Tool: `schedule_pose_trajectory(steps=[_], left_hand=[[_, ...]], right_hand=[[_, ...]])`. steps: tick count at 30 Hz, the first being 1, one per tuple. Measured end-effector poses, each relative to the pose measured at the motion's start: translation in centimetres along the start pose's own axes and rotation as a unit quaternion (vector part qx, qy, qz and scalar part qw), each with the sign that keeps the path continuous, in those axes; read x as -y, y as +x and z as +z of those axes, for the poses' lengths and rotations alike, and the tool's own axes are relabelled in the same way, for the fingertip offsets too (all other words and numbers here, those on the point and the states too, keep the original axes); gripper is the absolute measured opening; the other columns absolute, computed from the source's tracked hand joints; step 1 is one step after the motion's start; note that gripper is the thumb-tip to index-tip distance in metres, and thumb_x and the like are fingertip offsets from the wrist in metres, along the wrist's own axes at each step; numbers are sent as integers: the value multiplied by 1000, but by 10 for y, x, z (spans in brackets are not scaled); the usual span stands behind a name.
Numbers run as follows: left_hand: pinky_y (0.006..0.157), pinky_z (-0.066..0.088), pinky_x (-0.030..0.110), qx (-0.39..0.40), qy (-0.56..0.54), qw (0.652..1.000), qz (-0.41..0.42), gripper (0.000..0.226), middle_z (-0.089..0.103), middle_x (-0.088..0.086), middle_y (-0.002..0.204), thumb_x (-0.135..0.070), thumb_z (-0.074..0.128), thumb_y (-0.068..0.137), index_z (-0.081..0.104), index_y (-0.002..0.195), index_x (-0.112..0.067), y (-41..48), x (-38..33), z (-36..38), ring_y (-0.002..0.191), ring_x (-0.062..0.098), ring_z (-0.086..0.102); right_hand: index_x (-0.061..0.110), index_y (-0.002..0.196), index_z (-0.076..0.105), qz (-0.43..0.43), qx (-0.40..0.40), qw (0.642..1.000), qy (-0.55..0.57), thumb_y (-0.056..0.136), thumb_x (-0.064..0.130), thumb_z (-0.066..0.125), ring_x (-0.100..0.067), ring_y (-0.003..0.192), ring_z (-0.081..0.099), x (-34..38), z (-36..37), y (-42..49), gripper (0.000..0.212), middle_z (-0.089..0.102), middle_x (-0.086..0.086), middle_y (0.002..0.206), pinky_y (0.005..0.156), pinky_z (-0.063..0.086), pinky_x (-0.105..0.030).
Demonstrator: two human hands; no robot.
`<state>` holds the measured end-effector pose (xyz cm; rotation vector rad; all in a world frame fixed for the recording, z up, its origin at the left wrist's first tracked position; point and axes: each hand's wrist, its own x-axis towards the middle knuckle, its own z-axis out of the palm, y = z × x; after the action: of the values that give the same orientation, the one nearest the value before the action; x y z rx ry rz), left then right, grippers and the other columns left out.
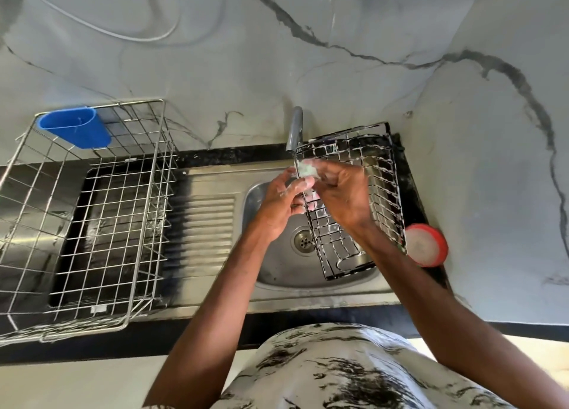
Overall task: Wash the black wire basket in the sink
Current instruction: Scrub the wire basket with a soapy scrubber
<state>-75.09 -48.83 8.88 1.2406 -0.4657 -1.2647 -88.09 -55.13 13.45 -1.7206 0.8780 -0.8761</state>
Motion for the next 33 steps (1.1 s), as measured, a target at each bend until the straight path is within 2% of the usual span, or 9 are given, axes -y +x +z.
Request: schedule_pose_trajectory(steps=[3, 5, 8, 10, 14, 19, 22, 28, 33], left_hand=[[80, 59, 44, 8, 8, 1000, 9, 51, 69, 10, 101, -33, 76, 77, 66, 124, -18, -5, -8, -3, 85, 30, 62], [66, 60, 32, 5, 2, 1000, 11, 52, 71, 8, 98, -34, 74, 77, 67, 126, -18, -7, -11, -7, 81, 19, 70], [77, 63, 41, -6, -29, 999, 21, 60, 69, 24, 125, -35, 72, 81, 63, 136, -12, -8, -10, -15, 102, 33, 72], [84, 62, 44, -3, -42, 999, 28, 49, 71, 20, 128, -30, 63, 87, 63, 133, -15, -10, -12, -19, 105, 36, 74], [74, 64, 37, -4, -48, 998, 32, 53, 65, 28, 135, -33, 67, 86, 60, 135, -13, -13, -8, -21, 106, 40, 71], [56, 58, 24, -3, 2, 999, 41, 46, 74, 4, 97, -25, 75, 81, 63, 123, -11, -23, 1, -9, 76, 12, 72], [52, 56, 19, 19, -26, 999, 30, 29, 74, -5, 85, -7, 63, 97, 58, 125, -5, -27, 1, -4, 66, 3, 70], [56, 59, 23, -8, -22, 997, 68, 58, 63, 16, 119, -30, 76, 79, 58, 133, -16, -24, -7, -17, 92, 25, 78], [55, 54, 20, -15, 6, 998, 53, 52, 73, -7, 102, -13, 68, 92, 52, 142, -8, -20, -8, -17, 87, 18, 77]], right_hand=[[6, 112, 76, 7, 12, 999, -31, 86, -2, 76, 5, 71, 71, -1, 3, -16, 27, 77, 3, 98, 59, 55, -13], [9, 109, 77, 14, 24, 998, -48, 85, -7, 72, 8, 79, 71, -4, 3, -29, 30, 74, 6, 105, 62, 57, -13], [11, 109, 77, 40, 63, 990, -120, 84, -10, 70, 3, 92, 71, -17, 1, -51, 33, 72, 1, 117, 67, 57, -11], [8, 108, 77, 95, 90, 978, -160, 84, -10, 70, -9, 82, 74, -27, -1, -62, 31, 74, -9, 116, 62, 57, -13], [10, 115, 74, 166, 98, 973, -129, 87, -5, 71, 1, 53, 65, -21, -2, -55, 32, 76, -8, 107, 41, 46, -12], [11, 106, 77, 53, 42, 997, -25, 86, -9, 69, -11, 74, 76, 21, 12, -10, 30, 78, -4, 100, 60, 62, -31], [7, 109, 77, -10, 24, 998, -57, 86, -9, 68, -6, 77, 75, 16, 16, -8, 29, 77, -7, 106, 59, 60, -23], [9, 111, 76, 111, 92, 973, -178, 86, -9, 67, 2, 65, 66, -31, -4, -71, 32, 74, -9, 114, 44, 47, -11], [12, 115, 74, 145, 122, 969, -158, 84, -5, 72, -3, 53, 66, -26, -9, -73, 35, 77, -5, 101, 45, 54, -21]])
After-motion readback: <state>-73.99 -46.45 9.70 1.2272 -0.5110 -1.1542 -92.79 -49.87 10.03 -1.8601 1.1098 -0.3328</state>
